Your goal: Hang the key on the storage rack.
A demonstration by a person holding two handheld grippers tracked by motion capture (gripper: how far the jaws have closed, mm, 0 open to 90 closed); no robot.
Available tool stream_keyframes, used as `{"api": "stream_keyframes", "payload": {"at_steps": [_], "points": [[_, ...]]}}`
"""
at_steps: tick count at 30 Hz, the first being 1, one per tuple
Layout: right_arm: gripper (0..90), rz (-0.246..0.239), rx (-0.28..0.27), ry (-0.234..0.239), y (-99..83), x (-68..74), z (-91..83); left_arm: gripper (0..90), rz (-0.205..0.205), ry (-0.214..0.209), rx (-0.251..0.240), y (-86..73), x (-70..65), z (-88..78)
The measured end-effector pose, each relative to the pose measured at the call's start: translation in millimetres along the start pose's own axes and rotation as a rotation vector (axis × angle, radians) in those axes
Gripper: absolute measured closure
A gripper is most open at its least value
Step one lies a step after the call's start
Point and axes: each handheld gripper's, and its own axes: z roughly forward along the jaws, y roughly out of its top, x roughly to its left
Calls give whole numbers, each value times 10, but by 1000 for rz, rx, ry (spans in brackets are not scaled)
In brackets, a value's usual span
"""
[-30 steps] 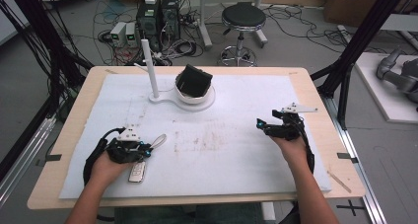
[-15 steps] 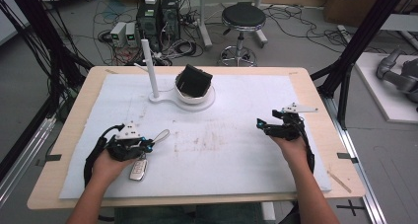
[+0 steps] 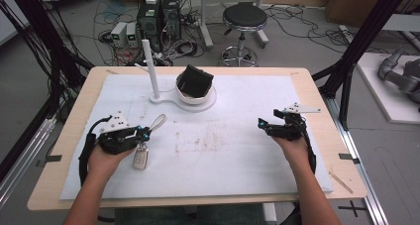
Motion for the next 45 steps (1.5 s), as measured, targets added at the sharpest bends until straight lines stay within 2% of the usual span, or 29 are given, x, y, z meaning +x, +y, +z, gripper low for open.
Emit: {"api": "stream_keyframes", "payload": {"at_steps": [7, 14, 20, 28, 33, 39, 45], "points": [[204, 5, -3, 6, 3, 1, -9, 812, -22, 23, -71, 184, 122, -36], [204, -5, -7, 2, 7, 12, 2, 812, -26, 64, -101, 375, 202, -33], [204, -8, -14, 2, 10, 15, 3, 812, -20, 108, -117, 562, 275, -51], [204, 1, -47, 3, 28, 27, -54, 812, -43, 141, -126, 738, 392, -16], [204, 0, -40, 6, 26, 29, -46, 812, -42, 173, -136, 865, 439, -13], [204, 7, -30, 14, 18, 19, -28, 812, -28, 194, -143, 1024, 505, -79], [204, 9, -30, 14, 17, 14, -27, 812, -33, 238, -149, 1138, 588, -141]]}}
